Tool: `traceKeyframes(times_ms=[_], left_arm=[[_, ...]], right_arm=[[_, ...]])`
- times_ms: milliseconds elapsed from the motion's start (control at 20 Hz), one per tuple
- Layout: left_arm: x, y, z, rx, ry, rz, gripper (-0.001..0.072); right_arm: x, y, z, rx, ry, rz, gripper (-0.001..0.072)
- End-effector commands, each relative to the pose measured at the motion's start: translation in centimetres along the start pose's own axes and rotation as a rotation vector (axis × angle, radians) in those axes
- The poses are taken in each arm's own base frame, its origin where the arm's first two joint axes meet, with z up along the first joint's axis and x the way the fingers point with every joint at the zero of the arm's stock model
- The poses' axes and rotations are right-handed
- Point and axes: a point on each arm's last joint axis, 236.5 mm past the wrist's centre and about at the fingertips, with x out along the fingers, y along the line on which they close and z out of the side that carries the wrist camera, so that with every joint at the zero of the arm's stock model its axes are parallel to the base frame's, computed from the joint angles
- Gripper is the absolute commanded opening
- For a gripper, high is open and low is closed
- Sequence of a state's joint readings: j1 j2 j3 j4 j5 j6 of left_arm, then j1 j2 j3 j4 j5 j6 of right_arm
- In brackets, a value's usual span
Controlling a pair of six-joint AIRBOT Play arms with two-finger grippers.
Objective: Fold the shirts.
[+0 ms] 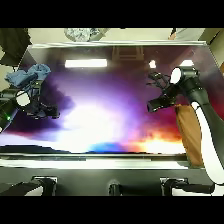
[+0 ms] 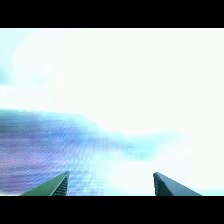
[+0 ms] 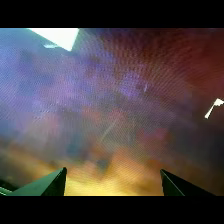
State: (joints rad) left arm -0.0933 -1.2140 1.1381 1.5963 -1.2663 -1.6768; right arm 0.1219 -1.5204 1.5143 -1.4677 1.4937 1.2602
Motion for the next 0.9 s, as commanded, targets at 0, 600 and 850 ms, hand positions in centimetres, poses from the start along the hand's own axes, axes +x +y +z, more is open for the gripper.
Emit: traceKeyframes(times_ms=[0, 600, 850], left_arm=[[-0.02, -0.01, -0.01, 0.000, 0.000, 0.000, 0.0592], [-0.02, 0.00, -0.01, 0.000, 0.000, 0.000, 0.0592], [-0.01, -0.14, 0.48, 0.001, -0.022, -0.003, 0.0592]], right_arm=[[0.00, 0.03, 0.03, 0.000, 0.000, 0.000, 0.0687], [0.00, 0.03, 0.03, 0.000, 0.000, 0.000, 0.0686], [-0.01, -0.14, 0.52, -0.001, -0.021, -0.007, 0.0686]])
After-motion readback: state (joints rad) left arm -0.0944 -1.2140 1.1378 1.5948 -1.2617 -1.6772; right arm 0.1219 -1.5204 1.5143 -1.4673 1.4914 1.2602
